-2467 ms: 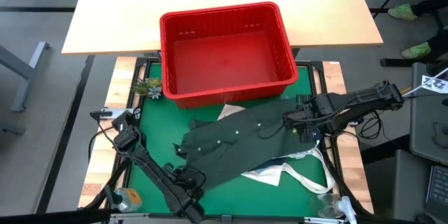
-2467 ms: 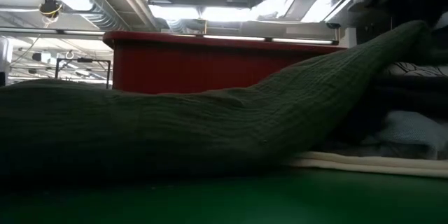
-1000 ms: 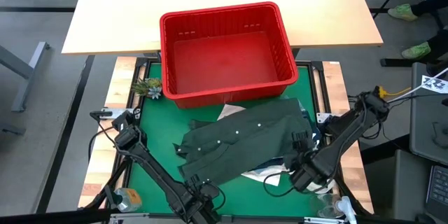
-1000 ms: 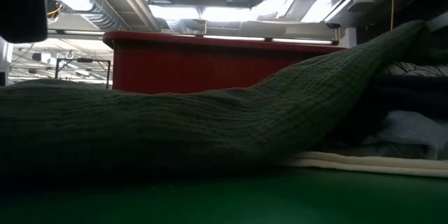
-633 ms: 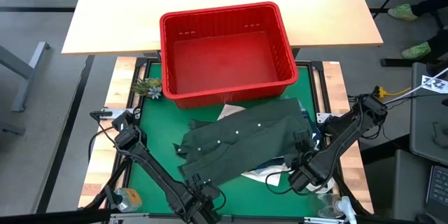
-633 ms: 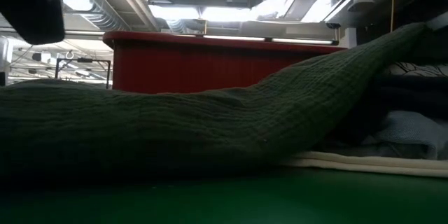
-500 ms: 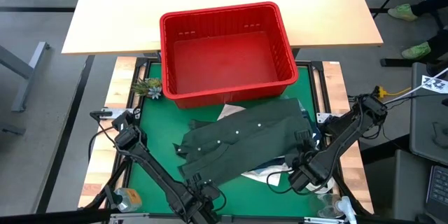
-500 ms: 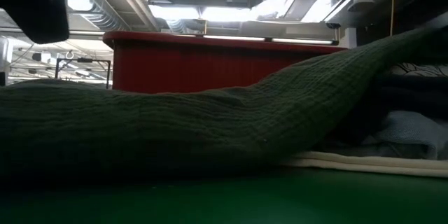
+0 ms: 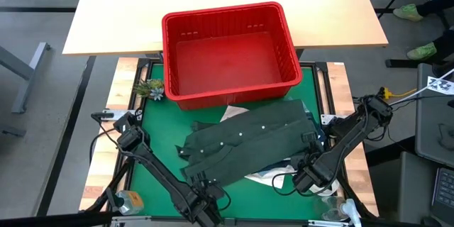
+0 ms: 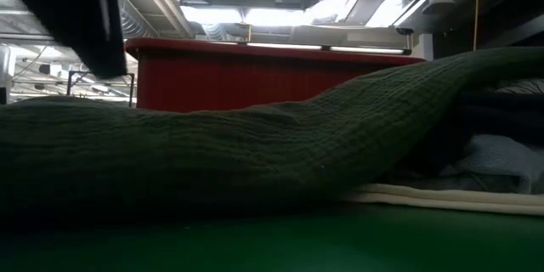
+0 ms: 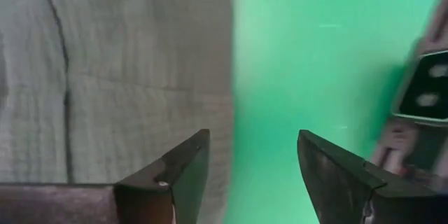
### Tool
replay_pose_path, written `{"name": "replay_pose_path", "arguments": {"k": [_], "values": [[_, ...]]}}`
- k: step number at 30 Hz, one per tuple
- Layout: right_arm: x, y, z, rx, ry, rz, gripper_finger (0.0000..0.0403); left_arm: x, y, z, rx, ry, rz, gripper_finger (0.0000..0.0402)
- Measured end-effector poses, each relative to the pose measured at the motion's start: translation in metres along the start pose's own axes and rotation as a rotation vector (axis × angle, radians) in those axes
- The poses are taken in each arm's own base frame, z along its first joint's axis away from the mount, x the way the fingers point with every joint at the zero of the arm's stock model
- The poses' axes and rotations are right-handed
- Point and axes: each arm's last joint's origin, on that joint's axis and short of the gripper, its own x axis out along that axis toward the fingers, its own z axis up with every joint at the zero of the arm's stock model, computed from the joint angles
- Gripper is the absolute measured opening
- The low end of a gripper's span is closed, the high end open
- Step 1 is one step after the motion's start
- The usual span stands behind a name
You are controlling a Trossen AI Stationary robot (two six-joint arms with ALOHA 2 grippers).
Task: Fold laundry
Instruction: Fold the patterned white shirt
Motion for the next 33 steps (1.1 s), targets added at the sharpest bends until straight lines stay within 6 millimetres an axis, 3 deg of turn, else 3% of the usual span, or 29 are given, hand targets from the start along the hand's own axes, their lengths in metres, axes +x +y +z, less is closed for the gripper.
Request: {"name": "replay_pose_path", "arguments": {"k": [11, 15, 19, 25, 33], "values": [[0.000, 0.000, 0.000, 0.001, 0.003, 0.005, 0.0009, 0.047, 0.017, -0.028, -0.028, 0.035, 0.085, 0.0211], [0.000, 0.000, 0.000, -0.003, 0.004, 0.005, 0.0006, 0.054, 0.021, -0.033, -0.027, 0.059, 0.076, 0.0202], [0.000, 0.000, 0.000, -0.005, 0.004, 0.006, 0.0005, 0.055, 0.022, -0.033, -0.022, 0.066, 0.088, 0.0147], [0.000, 0.001, 0.000, -0.027, 0.018, 0.028, 0.0006, 0.050, 0.021, -0.030, -0.021, 0.083, 0.100, 0.0021], [-0.009, 0.001, 0.000, -0.049, -0.002, 0.062, 0.0004, 0.026, 0.020, -0.024, -0.001, 0.219, 0.128, 0.0003]]}}
